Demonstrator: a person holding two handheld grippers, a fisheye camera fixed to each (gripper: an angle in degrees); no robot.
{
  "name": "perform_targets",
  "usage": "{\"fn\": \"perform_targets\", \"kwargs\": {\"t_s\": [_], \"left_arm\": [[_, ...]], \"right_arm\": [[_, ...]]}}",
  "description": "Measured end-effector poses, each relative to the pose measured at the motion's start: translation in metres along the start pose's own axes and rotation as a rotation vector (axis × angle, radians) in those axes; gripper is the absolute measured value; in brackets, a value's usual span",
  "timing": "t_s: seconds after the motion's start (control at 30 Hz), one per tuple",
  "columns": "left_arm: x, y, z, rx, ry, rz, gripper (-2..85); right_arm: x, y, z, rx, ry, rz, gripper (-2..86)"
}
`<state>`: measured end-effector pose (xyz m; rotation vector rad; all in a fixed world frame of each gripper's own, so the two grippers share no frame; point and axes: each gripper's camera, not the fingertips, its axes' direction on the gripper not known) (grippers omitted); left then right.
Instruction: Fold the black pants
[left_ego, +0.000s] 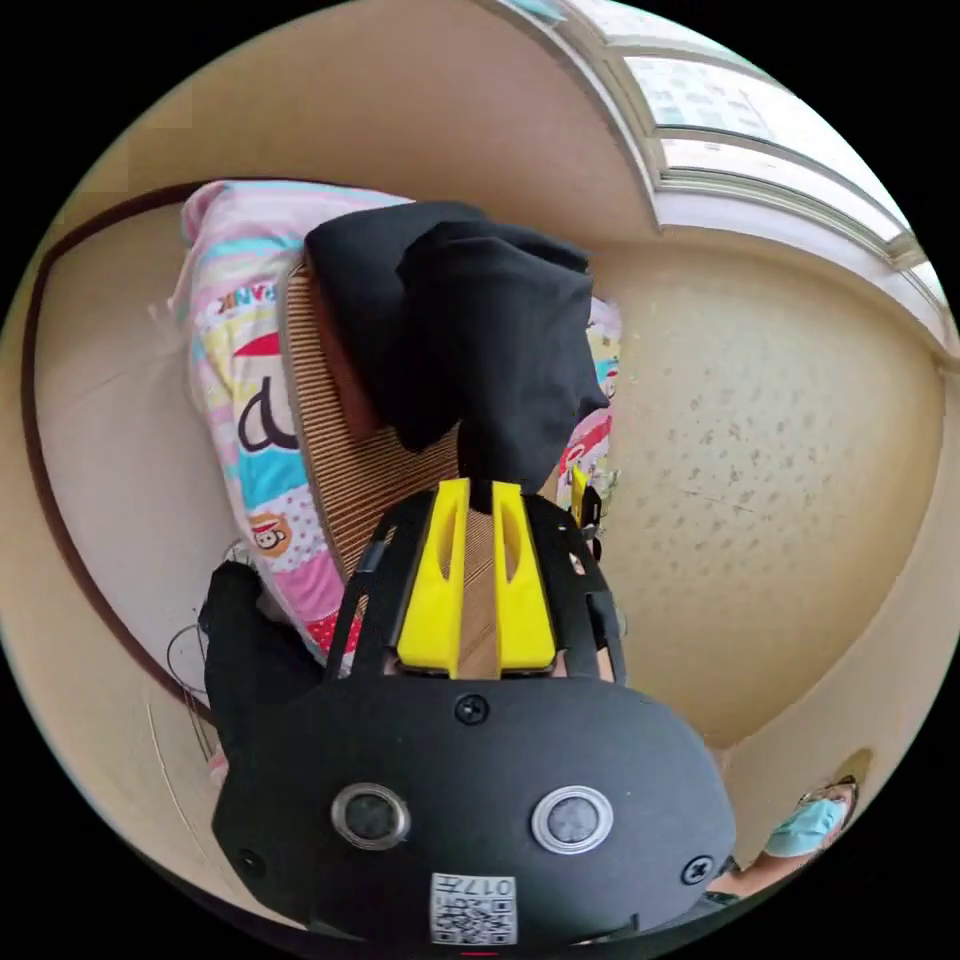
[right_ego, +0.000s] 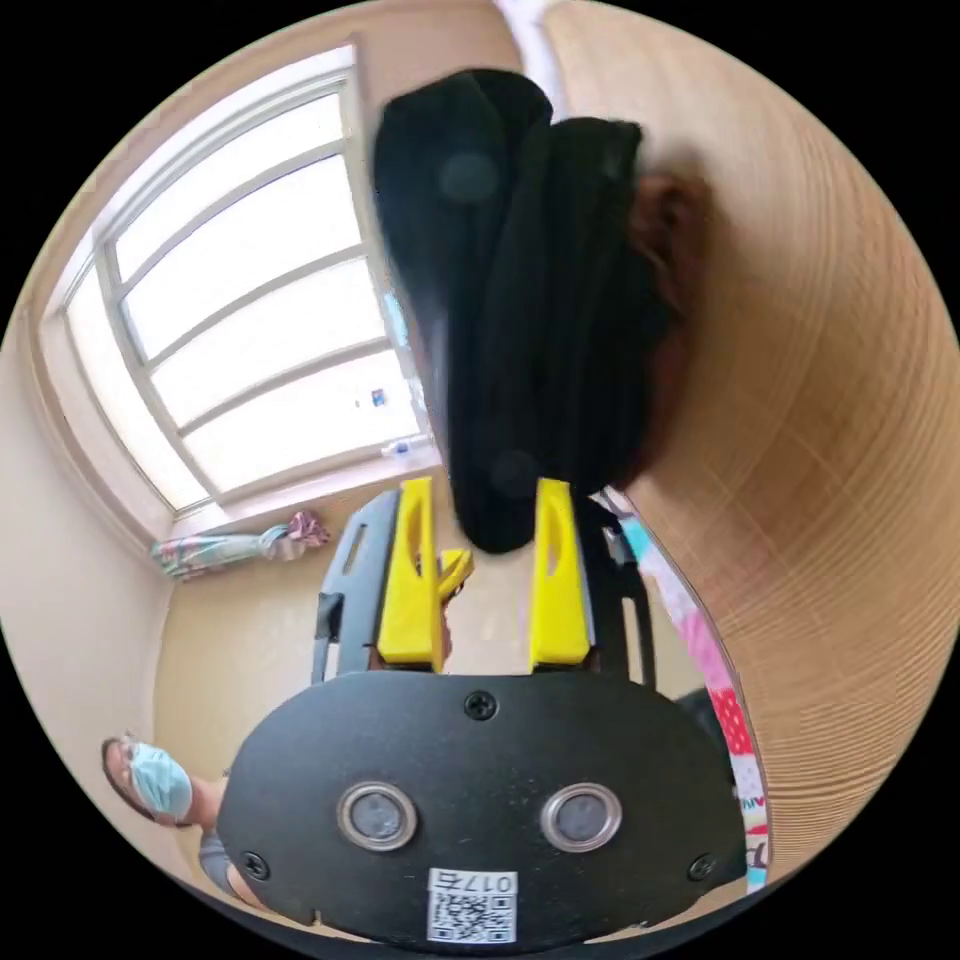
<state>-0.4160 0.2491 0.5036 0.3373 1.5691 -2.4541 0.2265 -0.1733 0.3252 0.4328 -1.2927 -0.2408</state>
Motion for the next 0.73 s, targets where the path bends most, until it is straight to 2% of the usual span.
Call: {"fn": "perform_targets", "kwargs": {"t_s": [0.1, 0.17, 0.23, 0.33, 0.4, 0.43, 0.47, 0.5, 0.57, 0.6, 0.63, 0.67, 0.7, 0.73], "left_arm": [[-0.118, 0.016, 0.030, -0.181, -0.209, -0.210, -0.3], [-0.211, 0.063, 0.029, -0.379, -0.448, -0.428, -0.8], [-0.263, 0.111, 0.011, -0.429, -0.541, -0.616, -0.9], [-0.313, 0.186, -0.023, -0.391, -0.506, -0.905, -1.0], [-0.322, 0.212, -0.037, -0.326, -0.474, -1.047, -1.0], [-0.323, 0.219, -0.040, -0.271, -0.450, -1.122, -1.0], [-0.321, 0.215, -0.037, -0.211, -0.415, -1.166, -1.0], [-0.318, 0.209, -0.033, -0.181, -0.393, -1.171, -1.0], [-0.299, 0.156, 0.009, -0.154, -0.276, -1.061, -1.0], [-0.291, 0.137, 0.025, -0.184, -0.247, -0.997, -1.0], [-0.265, 0.093, 0.063, -0.279, -0.210, -0.827, -1.0], [-0.228, 0.054, 0.100, -0.382, -0.201, -0.636, -1.0], [-0.204, 0.037, 0.118, -0.425, -0.212, -0.537, -1.0], [-0.152, 0.013, 0.149, -0.478, -0.244, -0.329, -1.0]], "right_arm": [[0.094, 0.062, -0.010, -0.057, -0.129, 0.017, 2.4], [0.142, 0.124, -0.026, -0.075, -0.165, 0.052, 1.6], [0.184, 0.203, -0.051, -0.031, -0.130, 0.167, 1.2], [0.223, 0.356, -0.101, 0.225, -0.068, 0.435, 0.7], [0.213, 0.482, -0.127, 0.613, -0.076, 0.587, 0.5], [0.206, 0.511, -0.129, 0.729, -0.079, 0.613, 0.4], [0.186, 0.562, -0.127, 0.946, -0.051, 0.682, 0.4], [0.157, 0.599, -0.118, 1.090, 0.064, 0.813, 0.3], [0.103, 0.620, -0.103, 1.197, 0.293, 0.961, 0.3], [0.065, 0.616, -0.093, 1.249, 0.431, 0.919, 0.3], [0.045, 0.612, -0.087, 1.272, 0.501, 0.867, 0.3], [0.005, 0.600, -0.073, 1.319, 0.661, 0.784, 0.4], [-0.031, 0.592, -0.059, 1.385, 0.825, 0.799, 0.4], [-0.046, 0.588, -0.052, 1.431, 0.897, 0.830, 0.4]]}}
